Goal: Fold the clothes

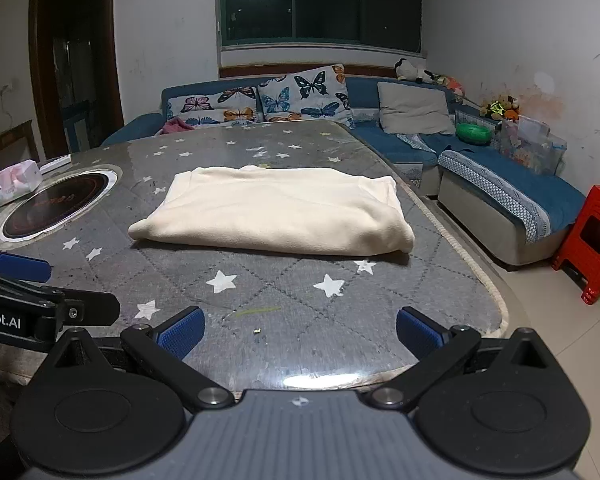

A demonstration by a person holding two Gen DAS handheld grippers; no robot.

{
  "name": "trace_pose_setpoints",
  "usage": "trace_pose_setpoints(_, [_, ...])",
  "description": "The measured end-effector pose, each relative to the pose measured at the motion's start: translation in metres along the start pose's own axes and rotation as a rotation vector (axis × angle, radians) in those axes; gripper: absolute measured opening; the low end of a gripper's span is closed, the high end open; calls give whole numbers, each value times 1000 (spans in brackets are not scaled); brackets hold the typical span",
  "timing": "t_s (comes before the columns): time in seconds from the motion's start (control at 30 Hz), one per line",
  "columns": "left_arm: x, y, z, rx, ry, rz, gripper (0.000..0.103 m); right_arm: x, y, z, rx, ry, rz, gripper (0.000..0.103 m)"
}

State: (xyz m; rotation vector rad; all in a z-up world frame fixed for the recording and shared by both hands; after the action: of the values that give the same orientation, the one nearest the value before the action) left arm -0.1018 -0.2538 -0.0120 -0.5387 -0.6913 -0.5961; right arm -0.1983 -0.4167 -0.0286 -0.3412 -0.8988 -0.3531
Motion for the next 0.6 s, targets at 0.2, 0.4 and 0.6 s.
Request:
trace_pose_setpoints(0.2, [3, 5, -4, 0, 9, 8, 103, 2, 2, -6, 1, 11, 6, 103])
trace_pose_setpoints(0.4, [6, 8, -8, -1, 15, 12, 103, 5, 6, -12, 8, 21, 15, 103])
trace_pose_setpoints(0.6, [9, 14, -15, 1, 30, 18, 103, 8, 10, -20, 12, 36, 16, 103])
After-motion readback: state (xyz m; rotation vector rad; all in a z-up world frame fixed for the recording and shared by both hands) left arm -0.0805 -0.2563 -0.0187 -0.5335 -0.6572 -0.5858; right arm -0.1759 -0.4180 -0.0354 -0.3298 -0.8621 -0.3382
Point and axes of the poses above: each gripper's, at about its wrist camera, not at the fingertips, and z roughly against the way its jaws point, y to its left, x to its top, the point moved 8 cm from there along -z, roughly the way its jaws point, and after that the axes turned 15 degrees about -x, right-handed, at the moved point
